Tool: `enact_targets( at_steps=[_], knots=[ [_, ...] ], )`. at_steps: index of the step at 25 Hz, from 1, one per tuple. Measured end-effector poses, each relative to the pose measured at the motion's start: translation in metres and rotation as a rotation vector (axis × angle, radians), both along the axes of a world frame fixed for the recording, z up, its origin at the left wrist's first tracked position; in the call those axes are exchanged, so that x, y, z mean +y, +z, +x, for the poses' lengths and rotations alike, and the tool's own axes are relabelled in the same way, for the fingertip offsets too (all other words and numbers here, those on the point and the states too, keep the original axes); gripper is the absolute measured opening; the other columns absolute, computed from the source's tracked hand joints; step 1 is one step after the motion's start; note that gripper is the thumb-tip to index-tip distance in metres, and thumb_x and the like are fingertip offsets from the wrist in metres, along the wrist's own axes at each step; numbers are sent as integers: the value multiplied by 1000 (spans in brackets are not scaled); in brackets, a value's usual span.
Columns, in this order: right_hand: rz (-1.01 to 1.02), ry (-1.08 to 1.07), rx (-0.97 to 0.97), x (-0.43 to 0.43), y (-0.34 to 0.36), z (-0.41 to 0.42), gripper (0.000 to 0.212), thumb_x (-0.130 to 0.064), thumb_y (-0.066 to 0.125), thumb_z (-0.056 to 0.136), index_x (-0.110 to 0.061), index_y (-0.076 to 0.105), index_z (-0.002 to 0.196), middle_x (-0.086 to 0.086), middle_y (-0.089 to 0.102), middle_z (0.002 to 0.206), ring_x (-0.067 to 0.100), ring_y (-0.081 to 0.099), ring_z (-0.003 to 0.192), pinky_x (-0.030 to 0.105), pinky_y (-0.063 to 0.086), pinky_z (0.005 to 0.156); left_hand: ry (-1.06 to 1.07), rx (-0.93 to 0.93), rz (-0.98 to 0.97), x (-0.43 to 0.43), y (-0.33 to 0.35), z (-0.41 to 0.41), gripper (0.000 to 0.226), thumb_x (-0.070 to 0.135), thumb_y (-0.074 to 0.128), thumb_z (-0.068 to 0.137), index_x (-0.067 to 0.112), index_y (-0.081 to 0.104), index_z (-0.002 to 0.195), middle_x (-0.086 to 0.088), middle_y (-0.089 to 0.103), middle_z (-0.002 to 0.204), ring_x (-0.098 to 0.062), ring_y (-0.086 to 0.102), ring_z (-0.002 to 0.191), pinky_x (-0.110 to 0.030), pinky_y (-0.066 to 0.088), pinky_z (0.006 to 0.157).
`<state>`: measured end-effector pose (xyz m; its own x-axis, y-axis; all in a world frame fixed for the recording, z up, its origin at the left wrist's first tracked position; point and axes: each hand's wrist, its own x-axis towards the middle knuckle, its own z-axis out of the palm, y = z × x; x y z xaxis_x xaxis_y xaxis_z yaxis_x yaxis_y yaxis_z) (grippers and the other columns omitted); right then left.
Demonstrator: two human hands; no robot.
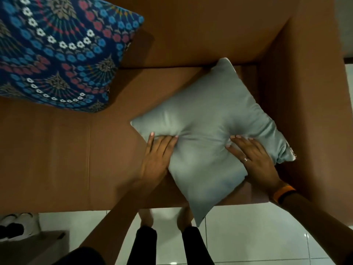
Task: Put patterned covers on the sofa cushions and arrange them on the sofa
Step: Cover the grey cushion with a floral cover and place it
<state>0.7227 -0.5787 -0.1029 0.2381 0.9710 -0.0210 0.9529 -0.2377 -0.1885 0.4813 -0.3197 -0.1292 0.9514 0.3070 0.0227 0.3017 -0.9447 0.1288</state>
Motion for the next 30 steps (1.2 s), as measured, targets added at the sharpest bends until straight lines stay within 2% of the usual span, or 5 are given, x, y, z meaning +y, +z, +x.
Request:
enact_targets(
  at_steps=[9,15,19,27,30],
  knots=[
    [100,-647,479,71,147,49,42,15,76,82,8,65,121,22,75,115,25,72,104,14,42,105,184,-191,-659,76,143,51,48,26,52,83,-4,70,116,-20,71,105,-28,64,98,-36,50,96],
    [218,-350,489,149,300,119,25,-43,77,67,-22,63,67,-2,60,58,4,54,56,6,40,50,327,-428,-852,131,247,107,12,28,74,74,32,66,82,22,71,68,6,64,63,-17,51,56],
    [81,-478,342,204,283,172,29,-22,83,80,-1,67,67,23,67,70,39,62,69,49,53,70,433,-476,-830,169,238,153,30,29,83,85,18,72,111,9,78,100,-4,73,94,-24,60,82],
    [247,-695,420,198,230,159,37,-16,48,109,7,54,137,-17,36,82,22,41,99,24,28,72,379,-373,-759,179,204,189,57,34,72,95,12,55,144,-7,60,143,-19,56,133,-42,47,115],
    [381,-787,351,204,223,154,46,-27,48,102,-7,57,142,2,64,121,30,55,124,33,39,109,334,-445,-599,158,205,185,58,39,60,102,11,46,151,-9,49,150,-20,45,141,-45,41,119]
  ],
)
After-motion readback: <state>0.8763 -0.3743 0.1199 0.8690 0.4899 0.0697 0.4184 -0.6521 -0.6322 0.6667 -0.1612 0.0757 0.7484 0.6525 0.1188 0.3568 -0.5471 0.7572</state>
